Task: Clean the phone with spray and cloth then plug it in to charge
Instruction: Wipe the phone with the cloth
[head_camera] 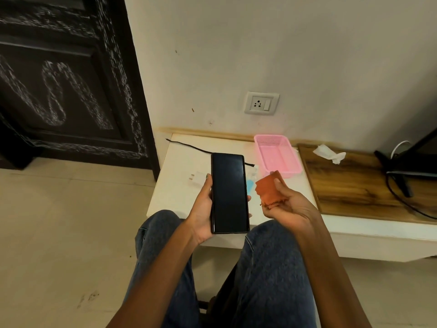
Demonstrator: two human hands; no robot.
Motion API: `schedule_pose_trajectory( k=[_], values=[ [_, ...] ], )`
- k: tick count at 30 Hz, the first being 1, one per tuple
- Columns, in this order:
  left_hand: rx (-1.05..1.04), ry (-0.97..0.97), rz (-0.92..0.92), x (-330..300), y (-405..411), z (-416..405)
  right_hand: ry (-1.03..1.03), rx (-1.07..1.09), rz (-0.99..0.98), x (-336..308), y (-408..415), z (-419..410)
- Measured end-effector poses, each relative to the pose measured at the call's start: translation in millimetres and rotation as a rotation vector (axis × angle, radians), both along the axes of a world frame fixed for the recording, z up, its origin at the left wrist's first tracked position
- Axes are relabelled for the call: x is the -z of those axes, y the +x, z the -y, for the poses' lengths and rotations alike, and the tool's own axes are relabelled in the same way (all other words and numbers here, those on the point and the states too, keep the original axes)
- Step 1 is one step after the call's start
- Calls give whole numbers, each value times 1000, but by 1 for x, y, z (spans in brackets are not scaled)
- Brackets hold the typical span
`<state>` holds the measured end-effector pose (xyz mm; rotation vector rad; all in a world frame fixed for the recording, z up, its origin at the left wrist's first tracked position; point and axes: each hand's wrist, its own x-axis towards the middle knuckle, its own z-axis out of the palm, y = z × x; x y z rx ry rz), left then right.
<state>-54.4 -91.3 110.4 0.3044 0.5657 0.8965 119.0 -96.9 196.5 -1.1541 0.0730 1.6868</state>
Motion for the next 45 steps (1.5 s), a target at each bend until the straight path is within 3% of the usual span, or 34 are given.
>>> schedule_pose_trajectory(
  k=[3,9,12,14,21,27,37,45],
  values=[
    [10,6,25,1,0,2,29,-11,-28,-3,-4,3],
    [4,9,22,2,-3,2,-71,87,104,1,-5,5],
    [1,7,21,2,-4,2,4,107,165,-4,-9,4],
    [1,8,25,2,-5,2,114,85,342,-4,-14,4],
    [12,17,43,0,-4,5,488,-34,1305,-9,-25,5],
    [14,59,11,-9,3,11,778,-93,1704,-9,-36,-9],
    [6,60,-186,-19,5,12,946,-260,1981,15,-44,-16],
    [-24,18,-178,-15,4,14,959,-254,1871,34,-43,-5]
  ],
)
